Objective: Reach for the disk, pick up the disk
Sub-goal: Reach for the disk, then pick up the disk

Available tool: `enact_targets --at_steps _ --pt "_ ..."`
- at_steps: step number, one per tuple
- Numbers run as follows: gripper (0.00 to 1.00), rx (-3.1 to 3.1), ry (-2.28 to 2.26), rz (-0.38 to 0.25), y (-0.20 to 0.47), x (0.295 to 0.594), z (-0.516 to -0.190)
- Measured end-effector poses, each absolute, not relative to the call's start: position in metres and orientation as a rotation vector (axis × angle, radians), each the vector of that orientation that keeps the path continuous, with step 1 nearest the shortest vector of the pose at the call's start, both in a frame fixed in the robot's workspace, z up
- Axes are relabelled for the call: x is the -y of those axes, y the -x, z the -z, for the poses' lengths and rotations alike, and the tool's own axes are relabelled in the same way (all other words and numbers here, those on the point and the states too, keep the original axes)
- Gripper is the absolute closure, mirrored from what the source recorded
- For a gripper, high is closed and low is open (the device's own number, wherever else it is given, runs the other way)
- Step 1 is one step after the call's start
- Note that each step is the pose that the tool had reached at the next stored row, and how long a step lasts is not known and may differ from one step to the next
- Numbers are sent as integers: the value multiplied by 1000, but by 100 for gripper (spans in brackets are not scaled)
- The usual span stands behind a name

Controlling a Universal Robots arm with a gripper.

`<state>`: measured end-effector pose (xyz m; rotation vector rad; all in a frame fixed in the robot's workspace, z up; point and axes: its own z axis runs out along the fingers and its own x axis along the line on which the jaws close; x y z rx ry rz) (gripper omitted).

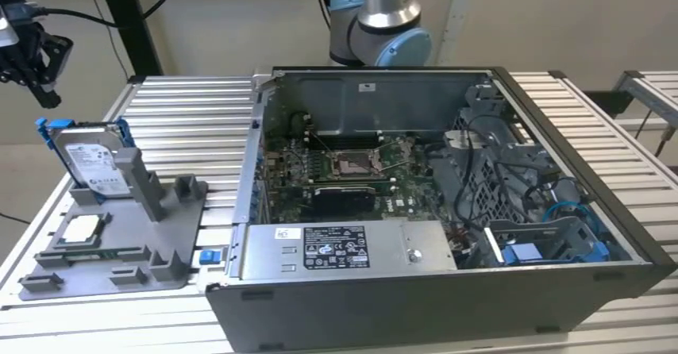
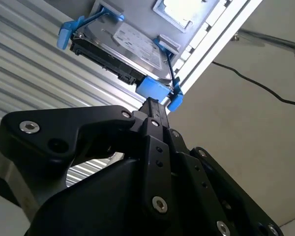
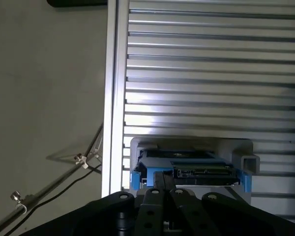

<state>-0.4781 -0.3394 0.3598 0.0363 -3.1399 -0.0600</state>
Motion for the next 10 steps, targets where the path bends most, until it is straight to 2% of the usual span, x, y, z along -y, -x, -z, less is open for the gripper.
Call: enact_targets --at_steps 10 --pt "100 3140 -48 60 478 339 -360"
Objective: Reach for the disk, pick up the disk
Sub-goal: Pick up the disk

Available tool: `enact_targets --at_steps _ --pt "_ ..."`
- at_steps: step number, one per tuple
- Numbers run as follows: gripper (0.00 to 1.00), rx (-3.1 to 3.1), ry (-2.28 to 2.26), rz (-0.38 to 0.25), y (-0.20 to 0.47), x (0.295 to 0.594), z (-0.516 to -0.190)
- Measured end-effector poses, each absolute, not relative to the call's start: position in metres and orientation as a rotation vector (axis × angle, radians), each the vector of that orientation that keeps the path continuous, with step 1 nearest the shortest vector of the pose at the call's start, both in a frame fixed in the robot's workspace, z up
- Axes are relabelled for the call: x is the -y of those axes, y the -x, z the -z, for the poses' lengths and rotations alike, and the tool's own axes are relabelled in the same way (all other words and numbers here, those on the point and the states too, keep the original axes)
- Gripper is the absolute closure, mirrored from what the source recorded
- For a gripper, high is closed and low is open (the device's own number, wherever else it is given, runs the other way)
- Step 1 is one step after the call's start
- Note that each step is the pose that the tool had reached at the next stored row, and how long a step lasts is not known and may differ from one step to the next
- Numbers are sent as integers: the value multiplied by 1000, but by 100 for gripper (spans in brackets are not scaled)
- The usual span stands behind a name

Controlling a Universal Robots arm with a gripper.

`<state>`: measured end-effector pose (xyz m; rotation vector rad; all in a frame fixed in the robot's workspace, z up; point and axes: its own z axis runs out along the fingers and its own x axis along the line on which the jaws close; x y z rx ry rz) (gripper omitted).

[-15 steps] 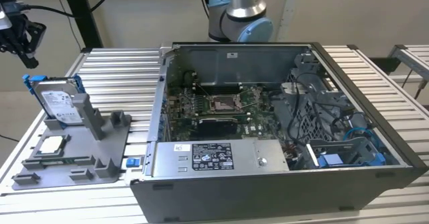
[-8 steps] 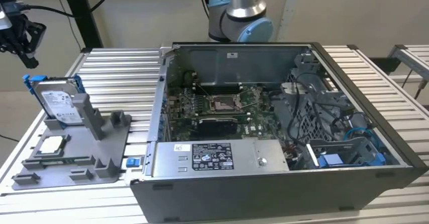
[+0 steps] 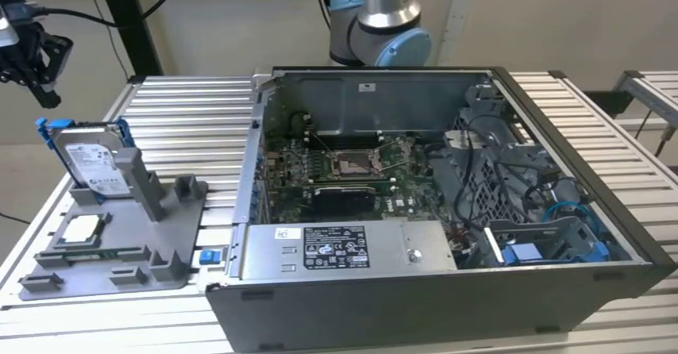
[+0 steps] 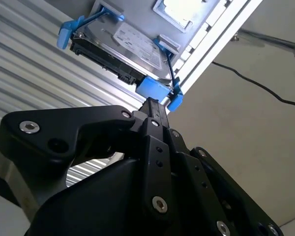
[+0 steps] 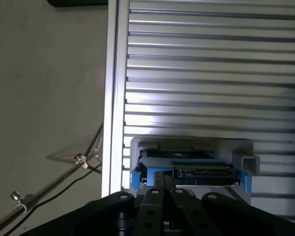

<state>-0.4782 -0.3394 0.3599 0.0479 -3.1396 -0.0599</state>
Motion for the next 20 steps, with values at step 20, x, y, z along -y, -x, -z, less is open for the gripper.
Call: enact_targets --at_steps 20 --pt "100 3097 -487 59 478 339 -360"
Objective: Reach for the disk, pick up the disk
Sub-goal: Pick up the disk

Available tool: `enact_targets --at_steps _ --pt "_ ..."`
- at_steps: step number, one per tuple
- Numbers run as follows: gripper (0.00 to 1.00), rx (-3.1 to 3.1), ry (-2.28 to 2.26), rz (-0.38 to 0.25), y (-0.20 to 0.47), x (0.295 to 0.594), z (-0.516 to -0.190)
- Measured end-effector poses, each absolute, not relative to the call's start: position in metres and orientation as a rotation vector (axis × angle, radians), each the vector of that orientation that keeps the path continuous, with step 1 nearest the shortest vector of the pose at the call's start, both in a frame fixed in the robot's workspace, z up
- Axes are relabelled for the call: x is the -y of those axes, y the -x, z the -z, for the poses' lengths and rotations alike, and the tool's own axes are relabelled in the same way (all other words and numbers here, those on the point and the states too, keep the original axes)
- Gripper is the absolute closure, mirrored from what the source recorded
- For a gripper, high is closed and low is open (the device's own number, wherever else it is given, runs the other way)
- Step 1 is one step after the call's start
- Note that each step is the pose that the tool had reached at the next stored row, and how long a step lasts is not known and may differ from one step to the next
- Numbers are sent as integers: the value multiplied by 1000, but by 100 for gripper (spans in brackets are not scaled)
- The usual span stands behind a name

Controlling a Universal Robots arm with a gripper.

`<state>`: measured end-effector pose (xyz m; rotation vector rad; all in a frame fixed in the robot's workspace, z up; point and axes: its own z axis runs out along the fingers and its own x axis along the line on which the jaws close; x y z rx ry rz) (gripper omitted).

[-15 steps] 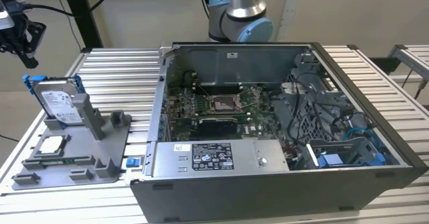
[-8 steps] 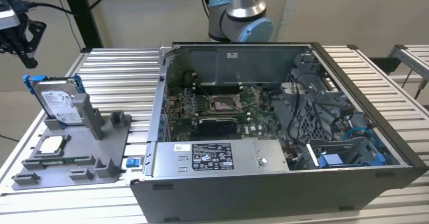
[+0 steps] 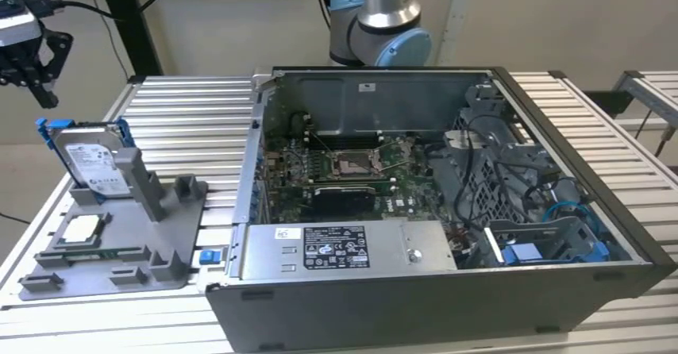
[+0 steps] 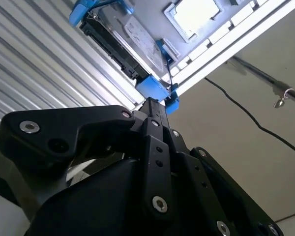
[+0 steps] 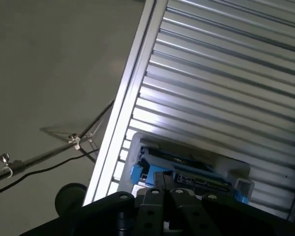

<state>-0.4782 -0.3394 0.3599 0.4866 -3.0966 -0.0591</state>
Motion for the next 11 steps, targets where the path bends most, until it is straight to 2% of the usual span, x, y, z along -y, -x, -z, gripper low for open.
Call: enact_targets --at_steps 11 --pt "100 3029 -793 58 478 339 -360"
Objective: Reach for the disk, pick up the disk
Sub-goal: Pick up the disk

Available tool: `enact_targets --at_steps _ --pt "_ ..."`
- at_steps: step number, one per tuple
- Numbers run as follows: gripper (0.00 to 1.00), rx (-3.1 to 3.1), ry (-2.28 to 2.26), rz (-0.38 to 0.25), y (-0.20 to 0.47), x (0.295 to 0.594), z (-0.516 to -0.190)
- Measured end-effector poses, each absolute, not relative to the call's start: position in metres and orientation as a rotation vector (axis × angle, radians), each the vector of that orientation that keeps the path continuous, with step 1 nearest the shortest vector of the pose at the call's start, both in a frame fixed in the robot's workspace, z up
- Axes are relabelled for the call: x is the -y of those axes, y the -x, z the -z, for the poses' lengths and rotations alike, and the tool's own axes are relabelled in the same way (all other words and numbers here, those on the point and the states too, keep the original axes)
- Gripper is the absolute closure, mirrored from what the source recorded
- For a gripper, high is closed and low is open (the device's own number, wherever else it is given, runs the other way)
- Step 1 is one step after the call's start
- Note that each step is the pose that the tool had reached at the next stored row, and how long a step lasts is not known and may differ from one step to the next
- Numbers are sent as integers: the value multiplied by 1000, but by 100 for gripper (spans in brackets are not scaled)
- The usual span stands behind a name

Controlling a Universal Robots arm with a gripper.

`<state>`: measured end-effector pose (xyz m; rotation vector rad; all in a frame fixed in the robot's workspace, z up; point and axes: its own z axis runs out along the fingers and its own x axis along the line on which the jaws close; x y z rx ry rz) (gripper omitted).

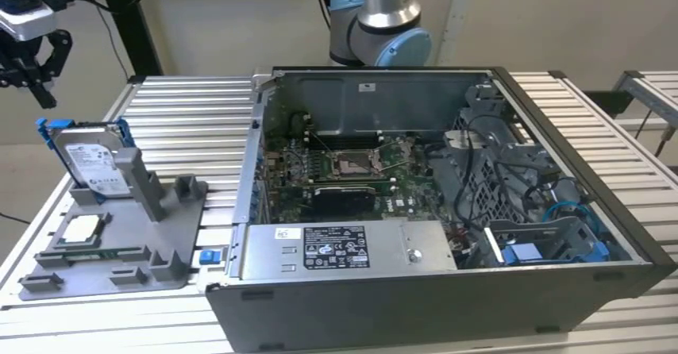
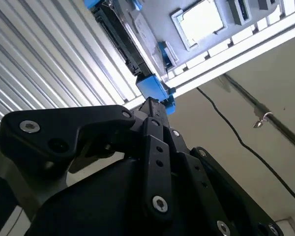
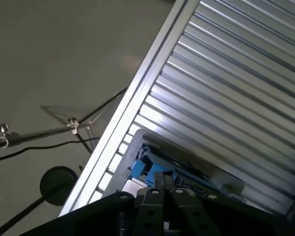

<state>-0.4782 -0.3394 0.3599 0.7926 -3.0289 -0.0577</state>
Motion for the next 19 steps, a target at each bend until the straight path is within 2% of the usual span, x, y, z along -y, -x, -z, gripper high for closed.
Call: enact_targets --at_steps 12,19 --pt "100 2922 -1113 56 478 339 -360" --pt "100 2914 -1134 55 478 339 -360"
